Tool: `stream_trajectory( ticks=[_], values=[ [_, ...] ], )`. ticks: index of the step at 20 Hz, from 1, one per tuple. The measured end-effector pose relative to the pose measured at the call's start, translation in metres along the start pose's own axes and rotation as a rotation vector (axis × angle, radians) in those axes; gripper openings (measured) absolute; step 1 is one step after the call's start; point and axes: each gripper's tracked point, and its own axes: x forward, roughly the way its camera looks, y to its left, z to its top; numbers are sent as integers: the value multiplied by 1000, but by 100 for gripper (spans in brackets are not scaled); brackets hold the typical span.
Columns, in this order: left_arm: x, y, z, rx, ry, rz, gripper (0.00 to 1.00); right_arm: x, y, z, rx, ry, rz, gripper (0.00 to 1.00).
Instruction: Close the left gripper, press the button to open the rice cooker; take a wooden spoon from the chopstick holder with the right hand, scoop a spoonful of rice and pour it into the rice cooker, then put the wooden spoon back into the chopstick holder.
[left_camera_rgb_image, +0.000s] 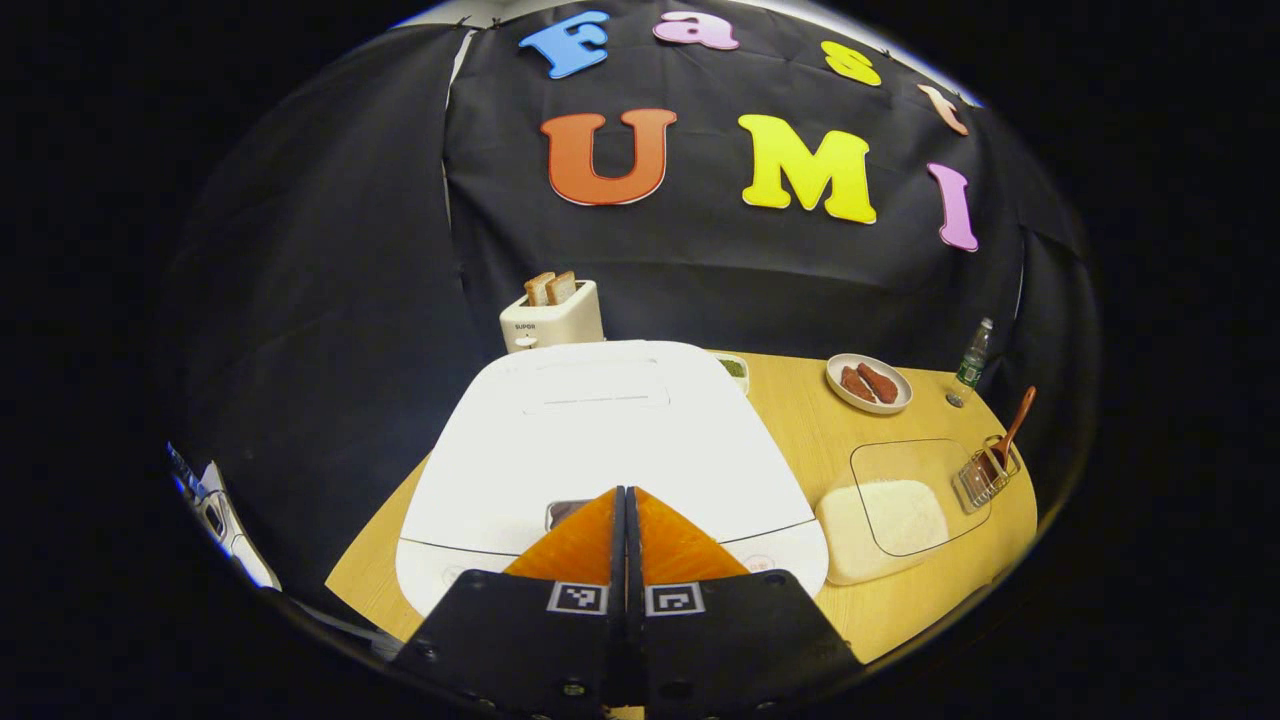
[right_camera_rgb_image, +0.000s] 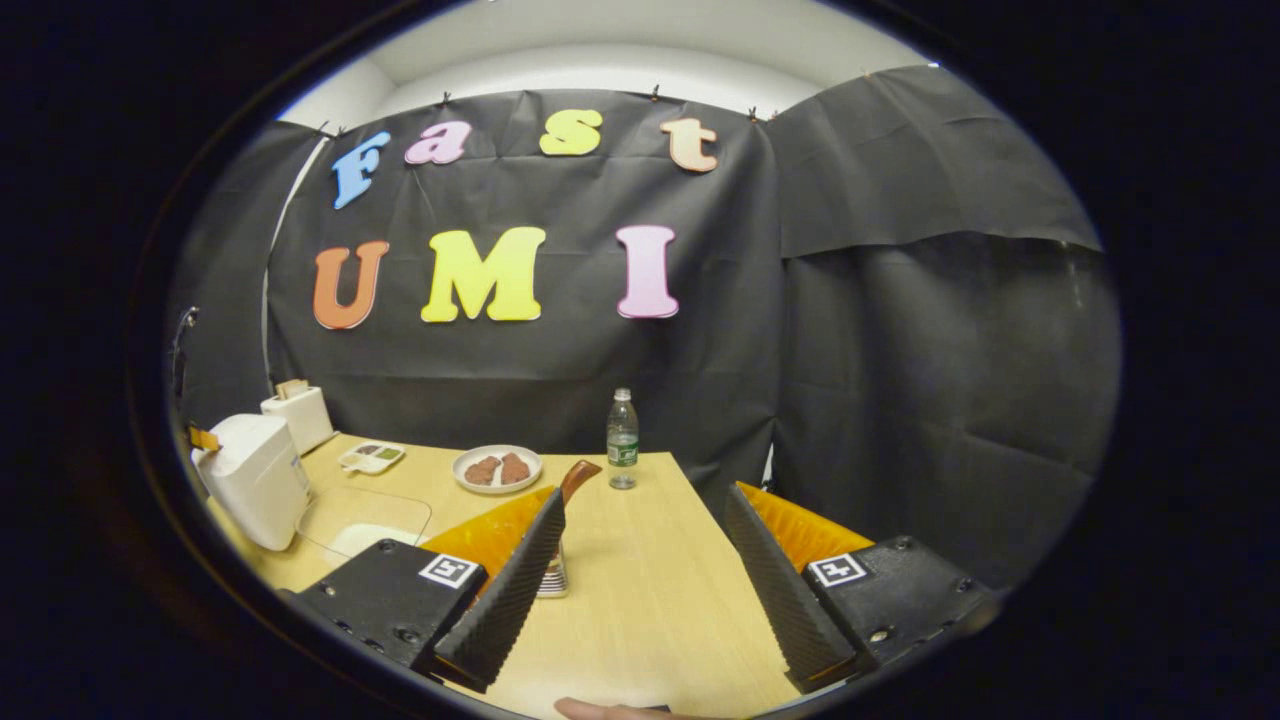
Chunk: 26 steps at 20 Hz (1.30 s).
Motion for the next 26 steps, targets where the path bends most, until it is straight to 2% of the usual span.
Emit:
stream_trajectory(
  ticks=[4, 10, 12, 14, 16, 19, 20, 22, 23, 24, 26],
  values=[
    [-8, 2, 13, 0, -60, 10, 0, 0, -8, -3, -21, -1, -13, 100],
    [-41, 8, 78, 24, -237, 89, 0, 2, -14, -14, -15, 22, -17, 100],
    [-48, 4, 80, -20, -221, 79, 0, 1, -14, -18, -17, 28, -15, 100],
    [-56, 13, 82, -45, -243, 114, 0, 0, -13, -21, -19, 26, -5, 100],
    [-73, 10, 89, -58, -290, 112, 0, 2, -8, -23, -23, 17, 14, 100],
    [-108, -8, 87, -70, -344, 69, 0, 6, 2, -30, -40, 7, 43, 100],
    [-122, -10, 89, -58, -375, 63, 4, 9, 7, -32, -43, 5, 57, 100],
    [-153, -23, 92, -5, -446, 49, 43, 17, 15, -39, -49, 2, 81, 100],
    [-167, -24, 93, 11, -486, 61, 57, 22, 18, -42, -45, -1, 91, 100],
    [-181, -26, 90, 20, -516, 69, 84, 28, 21, -44, -38, -1, 98, 100],
    [-208, -28, 79, 32, -562, 87, 88, 41, 23, -51, -19, 5, 107, 100]
  ],
)
